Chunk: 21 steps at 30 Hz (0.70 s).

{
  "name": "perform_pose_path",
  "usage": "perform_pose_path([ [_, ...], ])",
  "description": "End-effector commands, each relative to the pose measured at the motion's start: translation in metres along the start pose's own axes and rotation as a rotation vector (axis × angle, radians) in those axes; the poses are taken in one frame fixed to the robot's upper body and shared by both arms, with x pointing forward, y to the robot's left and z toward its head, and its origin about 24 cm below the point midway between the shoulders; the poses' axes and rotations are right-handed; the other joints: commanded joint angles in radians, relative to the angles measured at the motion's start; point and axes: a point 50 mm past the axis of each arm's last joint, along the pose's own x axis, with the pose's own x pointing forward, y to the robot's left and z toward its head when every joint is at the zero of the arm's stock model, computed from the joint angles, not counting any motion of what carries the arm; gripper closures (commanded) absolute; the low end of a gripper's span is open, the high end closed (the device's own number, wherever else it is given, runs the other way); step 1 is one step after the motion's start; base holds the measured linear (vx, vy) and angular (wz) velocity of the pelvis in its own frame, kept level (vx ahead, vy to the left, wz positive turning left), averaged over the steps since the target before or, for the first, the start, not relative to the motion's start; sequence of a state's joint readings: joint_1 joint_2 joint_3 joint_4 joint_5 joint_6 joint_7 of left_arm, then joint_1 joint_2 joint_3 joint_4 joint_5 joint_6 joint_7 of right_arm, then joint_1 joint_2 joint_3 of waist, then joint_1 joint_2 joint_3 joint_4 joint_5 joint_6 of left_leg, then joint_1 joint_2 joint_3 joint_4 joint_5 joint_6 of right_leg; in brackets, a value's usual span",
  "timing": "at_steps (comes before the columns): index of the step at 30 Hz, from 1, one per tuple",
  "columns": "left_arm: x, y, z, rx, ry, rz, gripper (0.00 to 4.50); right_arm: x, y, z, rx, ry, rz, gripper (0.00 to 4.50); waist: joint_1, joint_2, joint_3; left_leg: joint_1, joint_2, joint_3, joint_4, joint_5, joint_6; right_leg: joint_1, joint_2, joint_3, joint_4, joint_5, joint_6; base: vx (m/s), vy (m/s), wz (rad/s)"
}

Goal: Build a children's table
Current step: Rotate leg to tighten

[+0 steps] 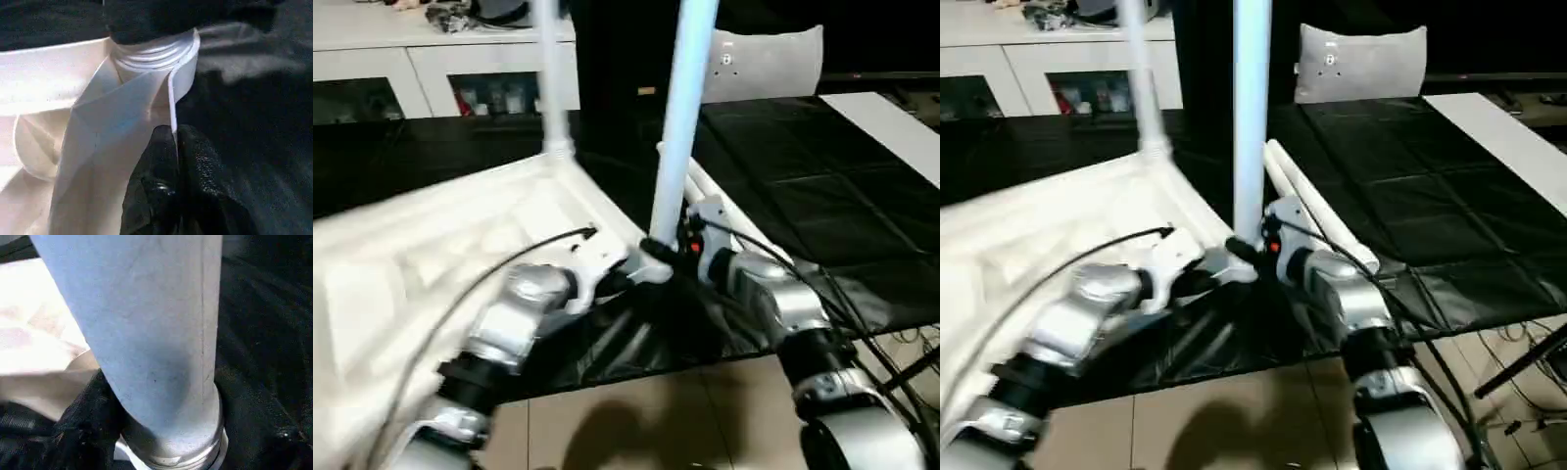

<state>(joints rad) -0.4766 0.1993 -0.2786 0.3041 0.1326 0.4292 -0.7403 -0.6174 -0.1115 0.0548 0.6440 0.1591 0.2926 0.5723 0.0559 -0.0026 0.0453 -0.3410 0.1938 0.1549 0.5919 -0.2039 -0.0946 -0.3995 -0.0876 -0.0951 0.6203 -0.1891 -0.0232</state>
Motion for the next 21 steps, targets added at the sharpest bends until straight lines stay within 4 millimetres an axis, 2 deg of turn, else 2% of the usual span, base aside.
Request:
perform_pose_path([
  [1,0.006,-0.007,0.01,0.063,-0.013,-0.028,4.5,0.004,0.005,-0.014,-0.004,0.064,-0.008,1.26,0.005,-0.002,-0.057,-0.014,0.025,0.002,-0.07,-0.165,0.045,0.054,-0.057,0.053,-0.094,-0.298,-0.159,0.0,0.0,0.0],
  [5,0.003,-0.003,0.009,0.085,0.004,-0.006,4.5,0.003,0.005,-0.011,-0.006,0.039,-0.006,0.91,0.011,0.003,-0.063,-0.015,0.028,0.001,-0.067,-0.121,0.048,0.055,-0.056,0.054,-0.083,-0.194,-0.185,0.0,0.0,0.0],
  [6,0.002,-0.002,0.007,0.092,0.011,-0.009,4.5,0.001,0.004,-0.009,-0.009,0.023,0.0,0.79,0.011,0.005,-0.063,-0.018,0.03,0.001,-0.067,-0.102,0.057,0.057,-0.056,0.053,-0.077,-0.145,-0.201,0.0,0.0,0.0],
  [7,0.001,-0.001,0.005,0.099,0.019,-0.011,4.5,-0.001,0.002,-0.008,-0.012,0.013,0.0,0.72,0.011,0.005,-0.063,-0.018,0.03,0.001,-0.067,-0.101,0.058,0.057,-0.056,0.052,-0.076,-0.137,-0.204,0.0,0.0,0.0],
  [10,-0.002,0.003,-0.001,0.121,0.045,-0.022,4.5,-0.01,-0.005,-0.004,-0.034,-0.014,0.003,0.39,0.011,0.006,-0.061,-0.019,0.029,0.002,-0.068,-0.121,0.061,0.059,-0.057,0.052,-0.08,-0.151,-0.204,0.0,0.0,0.0],
  [14,-0.005,0.008,-0.005,0.138,0.05,-0.058,4.5,-0.023,-0.012,0.002,-0.066,-0.052,0.06,0.06,0.015,0.006,-0.059,-0.02,0.028,0.0,-0.069,-0.136,0.064,0.061,-0.057,0.052,-0.084,-0.183,-0.185,0.0,0.0,0.0],
  [15,-0.007,0.009,-0.007,0.161,0.052,-0.089,4.5,-0.031,-0.012,0.001,-0.138,-0.036,0.135,0.06,0.014,0.004,-0.06,-0.02,0.028,0.001,-0.069,-0.137,0.062,0.061,-0.057,0.051,-0.084,-0.185,-0.185,0.0,0.0,0.0],
  [17,-0.008,0.01,-0.007,0.181,0.047,-0.109,4.5,-0.036,-0.013,0.001,-0.166,-0.026,0.164,0.06,0.018,0.003,-0.058,-0.02,0.027,0.0,-0.068,-0.142,0.069,0.062,-0.058,0.051,-0.088,-0.202,-0.175,0.0,0.0,0.0],
  [21,-0.01,0.011,-0.009,0.23,0.054,-0.174,4.5,-0.047,-0.016,0.003,-0.204,-0.01,0.232,0.06,0.018,0.003,-0.061,-0.02,0.03,0.001,-0.066,-0.12,0.078,0.061,-0.058,0.052,-0.081,-0.164,-0.195,0.0,0.0,0.0],
])
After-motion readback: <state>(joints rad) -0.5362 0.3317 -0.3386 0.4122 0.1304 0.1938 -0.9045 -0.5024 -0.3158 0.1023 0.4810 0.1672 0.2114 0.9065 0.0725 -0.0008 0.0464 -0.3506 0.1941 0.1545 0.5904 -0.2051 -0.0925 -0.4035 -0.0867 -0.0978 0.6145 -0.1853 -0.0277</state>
